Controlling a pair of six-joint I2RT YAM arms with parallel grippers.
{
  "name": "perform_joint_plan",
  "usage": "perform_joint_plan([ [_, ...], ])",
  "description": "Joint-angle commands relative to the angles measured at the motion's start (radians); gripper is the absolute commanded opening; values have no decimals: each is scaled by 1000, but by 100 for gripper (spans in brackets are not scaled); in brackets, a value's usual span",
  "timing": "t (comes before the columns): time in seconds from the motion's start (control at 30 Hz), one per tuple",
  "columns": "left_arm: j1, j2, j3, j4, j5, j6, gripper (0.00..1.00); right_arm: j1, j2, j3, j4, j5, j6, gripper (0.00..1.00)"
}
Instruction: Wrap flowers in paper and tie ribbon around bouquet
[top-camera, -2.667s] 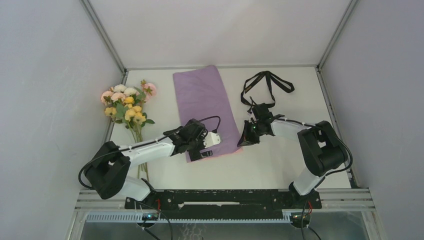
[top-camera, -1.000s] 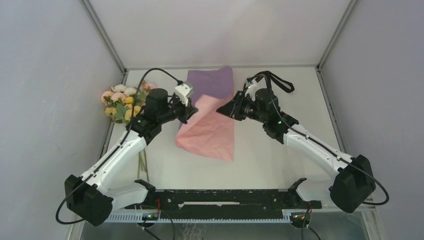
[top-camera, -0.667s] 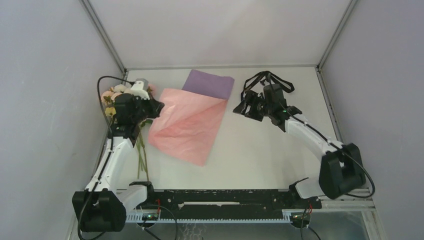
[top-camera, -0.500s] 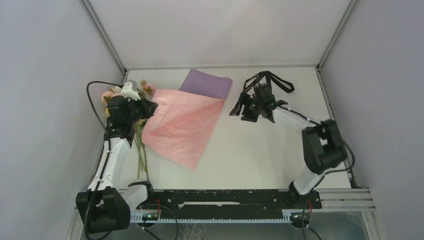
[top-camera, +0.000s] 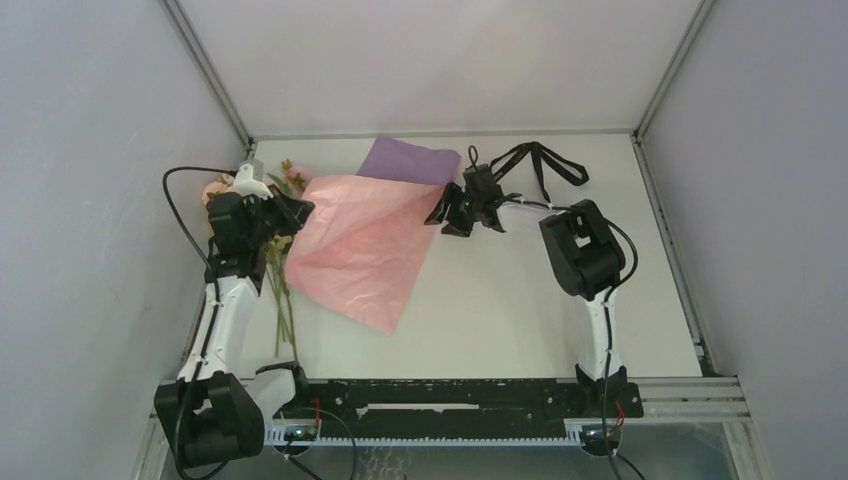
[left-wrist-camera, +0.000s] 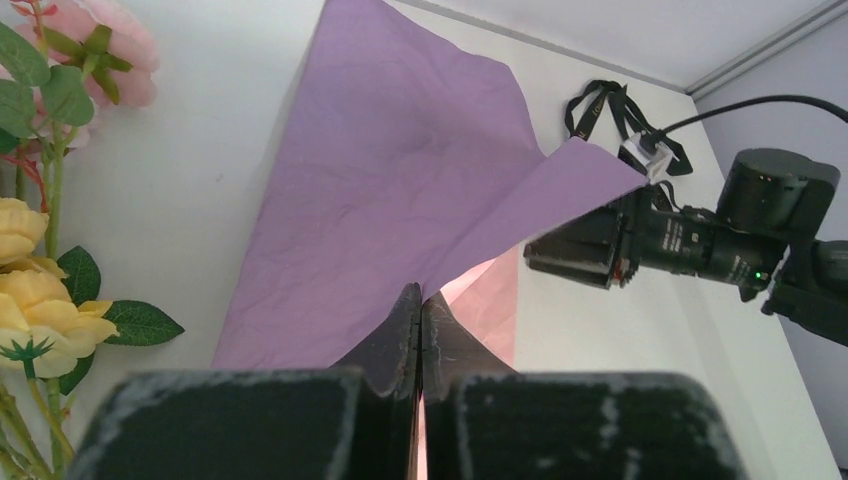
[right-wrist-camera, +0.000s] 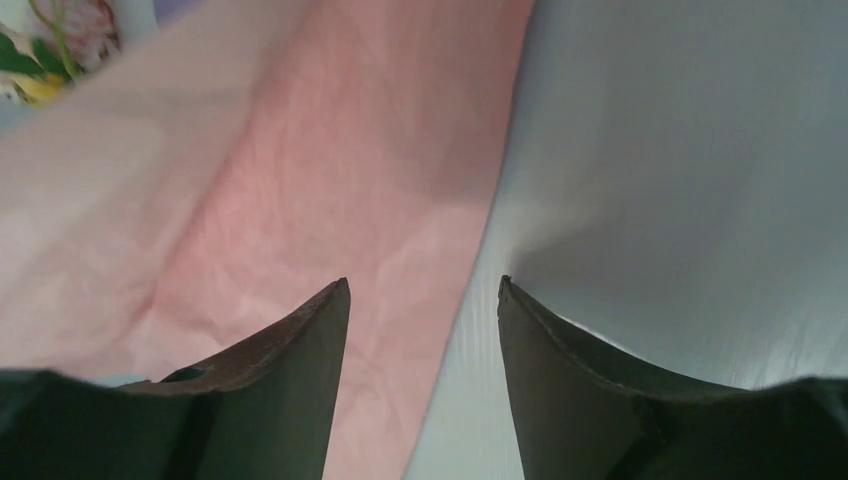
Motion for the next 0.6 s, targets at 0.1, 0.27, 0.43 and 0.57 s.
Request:
perform_joint_plan([
  [0.1,10,1,1,51,40,-19,0,-14,91,114,118,31,94,59],
  [0.27,13,4,1,53,43,-14,0,-11,135,182,109,17,104,56],
  [0.43,14,10,1,57,54,-10,0,-41,136,254,33,73,65,55],
  [0.57,14,12,2,57,61,-8,0,-96,134,300,-36,148,32,55],
])
